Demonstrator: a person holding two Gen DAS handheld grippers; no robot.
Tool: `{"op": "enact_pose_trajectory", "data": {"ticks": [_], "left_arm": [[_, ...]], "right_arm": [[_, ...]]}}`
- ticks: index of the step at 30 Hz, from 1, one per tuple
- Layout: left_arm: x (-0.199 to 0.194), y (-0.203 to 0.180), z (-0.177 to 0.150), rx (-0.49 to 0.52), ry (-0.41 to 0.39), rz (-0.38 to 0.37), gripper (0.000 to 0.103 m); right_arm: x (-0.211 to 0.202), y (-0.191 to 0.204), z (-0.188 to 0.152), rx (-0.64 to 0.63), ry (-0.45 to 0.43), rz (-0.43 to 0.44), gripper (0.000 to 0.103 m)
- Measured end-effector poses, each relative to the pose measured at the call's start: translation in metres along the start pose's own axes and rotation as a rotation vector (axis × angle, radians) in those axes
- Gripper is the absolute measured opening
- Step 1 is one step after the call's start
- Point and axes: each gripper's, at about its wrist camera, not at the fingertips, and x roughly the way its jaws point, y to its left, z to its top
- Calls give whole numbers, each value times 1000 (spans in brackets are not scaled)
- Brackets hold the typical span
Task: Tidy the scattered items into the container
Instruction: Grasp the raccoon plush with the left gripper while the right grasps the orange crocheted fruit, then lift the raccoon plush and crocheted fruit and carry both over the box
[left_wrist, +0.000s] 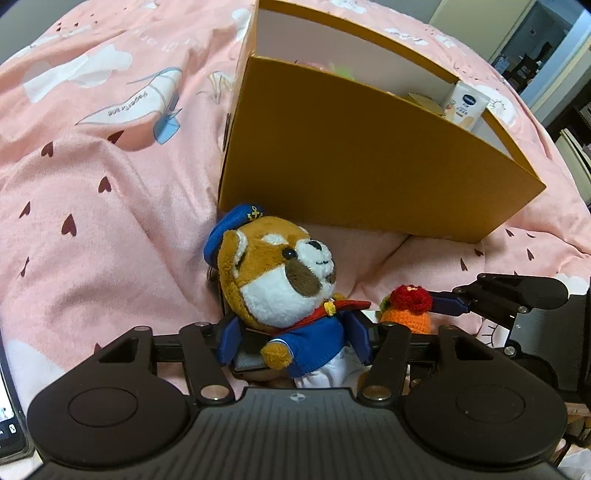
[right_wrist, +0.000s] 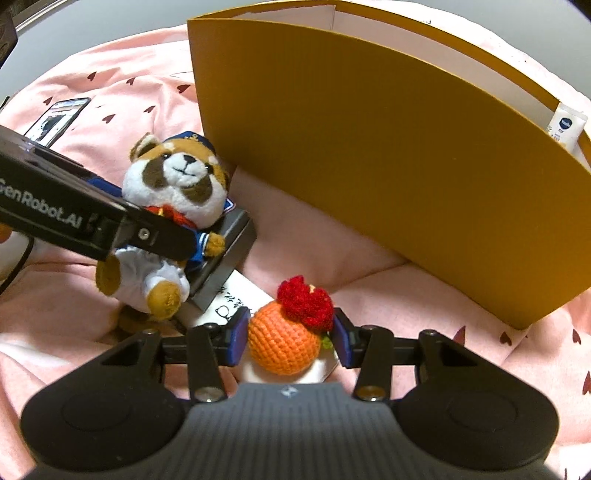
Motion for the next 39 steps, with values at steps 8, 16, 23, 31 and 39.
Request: {"op": "enact_pose_trajectory", "data": {"ticks": [8, 16, 23, 31, 39], "left_arm": [[-7, -5, -2, 49, -30, -18, 51], [-20, -17, -3, 100, -73, -50, 49], [-41, -29, -2, 145, -132, -89, 49], [-64, -43, 0, 186, -191, -122, 49], [-90, -57, 13, 228, -280, -146, 49]], "right_arm": [[-10, -10, 2, 40, -41, -18, 49], [-34, -24, 4, 92, -119, -31, 49], [-60, -28, 8, 108, -195, -45, 49], [-88, -22, 16, 75, -274, -58, 49], [-123, -22, 24, 54, -368, -74, 49]]}}
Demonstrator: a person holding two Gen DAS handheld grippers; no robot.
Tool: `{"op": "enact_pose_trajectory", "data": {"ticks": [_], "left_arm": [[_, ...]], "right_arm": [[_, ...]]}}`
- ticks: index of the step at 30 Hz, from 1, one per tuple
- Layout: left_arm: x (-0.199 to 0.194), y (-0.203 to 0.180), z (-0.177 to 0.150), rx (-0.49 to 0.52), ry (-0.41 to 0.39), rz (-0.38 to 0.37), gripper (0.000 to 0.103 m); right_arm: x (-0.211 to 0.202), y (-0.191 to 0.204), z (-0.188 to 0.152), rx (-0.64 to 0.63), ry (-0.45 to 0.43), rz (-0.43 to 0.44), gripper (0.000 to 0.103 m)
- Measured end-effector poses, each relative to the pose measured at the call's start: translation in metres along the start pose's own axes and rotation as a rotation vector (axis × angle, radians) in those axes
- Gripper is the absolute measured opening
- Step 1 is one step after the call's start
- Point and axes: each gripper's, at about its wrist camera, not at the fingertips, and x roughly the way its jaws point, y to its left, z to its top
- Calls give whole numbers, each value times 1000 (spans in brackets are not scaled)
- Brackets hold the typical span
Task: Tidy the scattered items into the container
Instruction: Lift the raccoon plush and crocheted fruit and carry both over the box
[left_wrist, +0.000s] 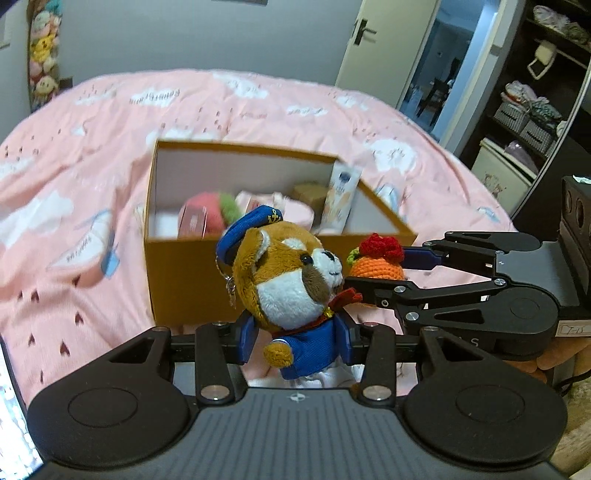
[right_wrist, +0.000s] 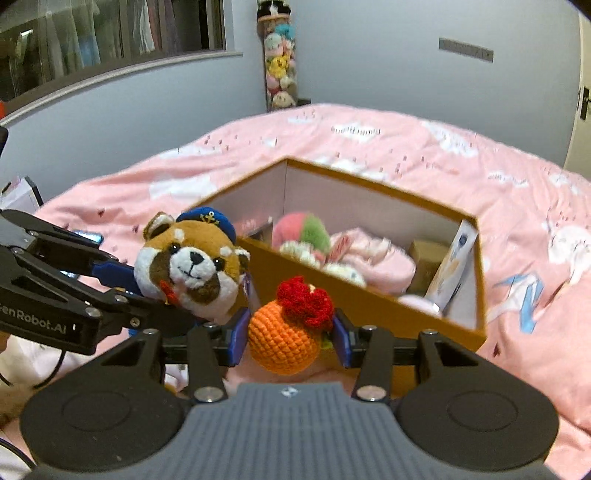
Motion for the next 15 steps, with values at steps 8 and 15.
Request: {"op": "enact_pose_trajectory", "data": {"ticks": [8, 15], "left_arm": [[-15, -11, 31, 54, -113, -2, 49], [-26, -14, 57, 103, -210, 25, 49]], "right_arm": [[-20, -4, 27, -26, -100, -24, 49], [-31, -10, 52, -37, -185, -46, 49]]}}
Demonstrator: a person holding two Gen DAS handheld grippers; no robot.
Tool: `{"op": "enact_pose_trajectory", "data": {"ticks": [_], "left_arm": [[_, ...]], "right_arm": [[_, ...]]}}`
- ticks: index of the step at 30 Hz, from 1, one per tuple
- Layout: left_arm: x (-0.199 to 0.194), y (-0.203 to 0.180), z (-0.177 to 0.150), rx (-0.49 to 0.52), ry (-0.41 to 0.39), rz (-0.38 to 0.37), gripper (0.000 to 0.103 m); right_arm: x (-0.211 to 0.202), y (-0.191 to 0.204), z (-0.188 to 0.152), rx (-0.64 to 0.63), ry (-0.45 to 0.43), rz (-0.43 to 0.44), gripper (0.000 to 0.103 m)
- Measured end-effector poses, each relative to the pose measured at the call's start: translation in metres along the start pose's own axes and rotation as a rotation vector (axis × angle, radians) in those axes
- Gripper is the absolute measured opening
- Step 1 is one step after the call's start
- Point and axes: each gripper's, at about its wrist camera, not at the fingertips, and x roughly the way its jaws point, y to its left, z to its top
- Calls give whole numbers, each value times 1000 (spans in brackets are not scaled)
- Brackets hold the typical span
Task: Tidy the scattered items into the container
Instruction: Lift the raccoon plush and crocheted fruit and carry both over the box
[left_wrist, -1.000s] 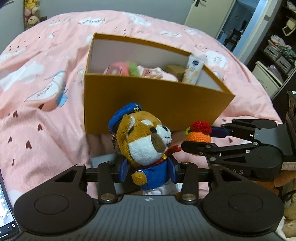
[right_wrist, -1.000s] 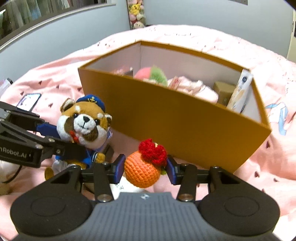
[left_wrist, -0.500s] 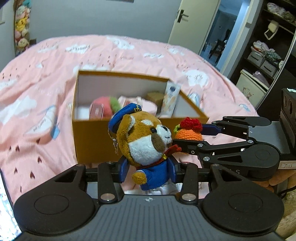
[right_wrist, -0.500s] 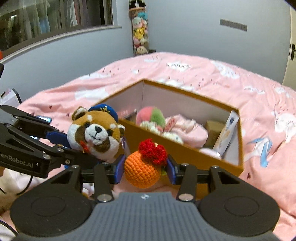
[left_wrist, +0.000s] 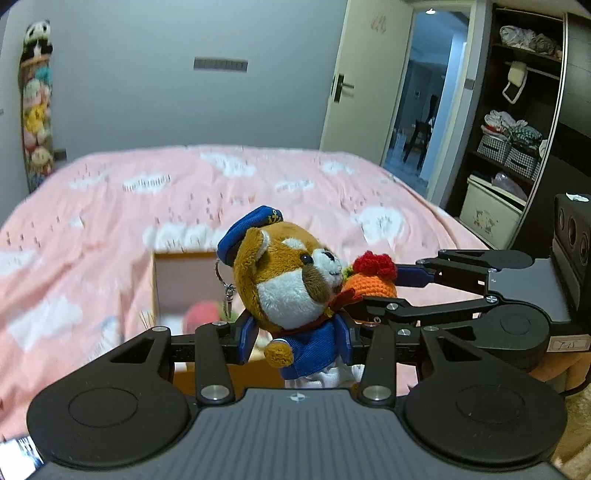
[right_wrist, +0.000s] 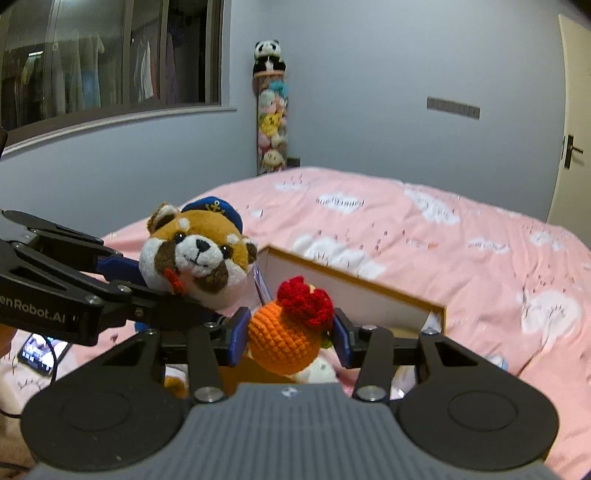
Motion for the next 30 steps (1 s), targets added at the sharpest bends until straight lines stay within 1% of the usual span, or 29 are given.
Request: {"op": "enact_pose_trajectory", "data": {"ticks": [4, 8, 14, 17, 20, 25, 30], "left_arm": [[-3, 4, 18, 18, -46, 4, 49], [3, 8, 34, 36, -72, 16, 49], [28, 21, 46, 19, -86, 25, 49], [50, 30, 44, -2, -62, 32, 49], [74, 43, 37, -31, -20, 40, 49], [108, 66, 25, -73, 57, 82, 49], [127, 81, 17, -68, 115, 118, 49]], "right_arm": [[4, -3, 15, -7, -37, -4, 49], [13, -10, 30, 6, -67, 0, 49], [42, -23, 43, 34, -72, -15, 49], [62, -26, 41, 38, -51, -21, 49], [87, -28, 36, 41, -5, -32, 49], [124, -35, 25, 57, 80, -31, 49], [159, -37, 16, 33, 124, -25, 49]]}}
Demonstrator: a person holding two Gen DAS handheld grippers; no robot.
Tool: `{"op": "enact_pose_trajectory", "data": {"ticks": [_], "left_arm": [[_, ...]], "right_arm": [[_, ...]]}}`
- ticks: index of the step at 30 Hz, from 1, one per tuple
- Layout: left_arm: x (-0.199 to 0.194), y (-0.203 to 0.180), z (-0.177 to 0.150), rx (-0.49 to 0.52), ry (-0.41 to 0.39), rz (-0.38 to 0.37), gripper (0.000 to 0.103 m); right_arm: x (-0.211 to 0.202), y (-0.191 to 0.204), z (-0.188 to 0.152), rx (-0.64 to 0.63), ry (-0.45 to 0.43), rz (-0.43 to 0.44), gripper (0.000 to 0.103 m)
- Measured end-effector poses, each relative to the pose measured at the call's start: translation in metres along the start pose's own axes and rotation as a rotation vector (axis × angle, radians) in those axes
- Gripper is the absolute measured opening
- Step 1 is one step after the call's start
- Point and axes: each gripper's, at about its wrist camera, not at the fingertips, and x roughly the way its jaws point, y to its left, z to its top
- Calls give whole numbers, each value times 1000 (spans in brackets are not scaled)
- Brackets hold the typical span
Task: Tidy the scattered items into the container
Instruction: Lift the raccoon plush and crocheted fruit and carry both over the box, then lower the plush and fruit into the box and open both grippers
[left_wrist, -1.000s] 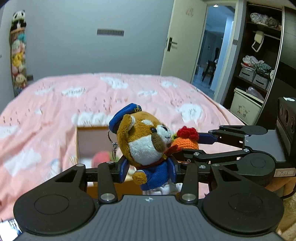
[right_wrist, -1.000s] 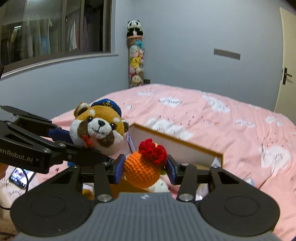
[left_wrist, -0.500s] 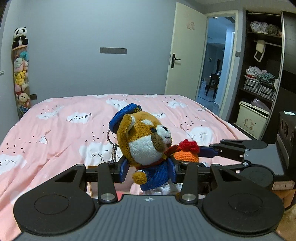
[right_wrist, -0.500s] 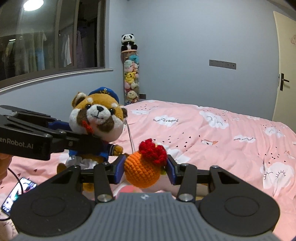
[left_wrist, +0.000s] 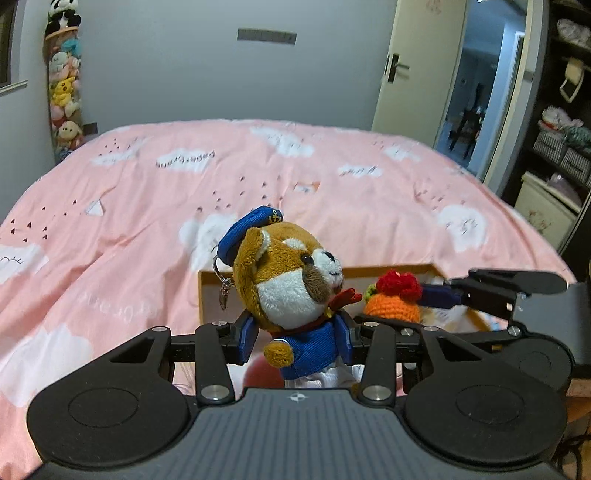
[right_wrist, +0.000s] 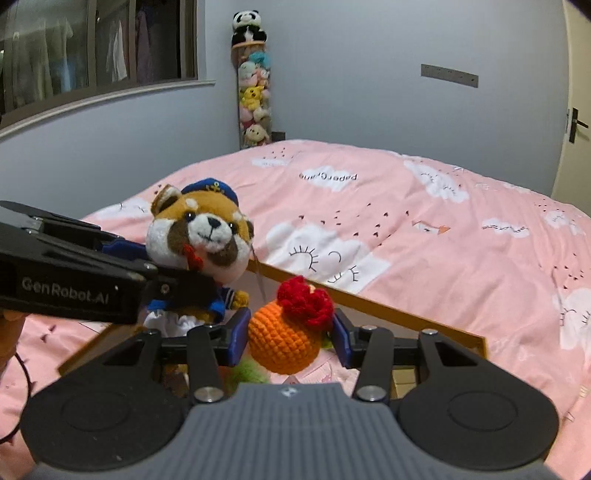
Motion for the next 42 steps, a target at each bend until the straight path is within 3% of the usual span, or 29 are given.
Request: {"op": "enact_pose_trajectory", "data": {"ticks": [7, 22, 31, 42], "left_arm": [[11, 0, 1, 21, 26, 47, 49], [30, 0, 3, 82, 76, 131, 50], [33, 5, 0, 72, 104, 133, 51], [31, 8, -1, 57, 100, 112, 52]], "right_arm": [[33, -5, -2, -8, 39, 0, 49], [60, 3, 1, -11, 121, 44, 50], [71, 3, -1, -2, 195, 72, 50], [70, 2, -2, 10, 196, 89, 50]]}}
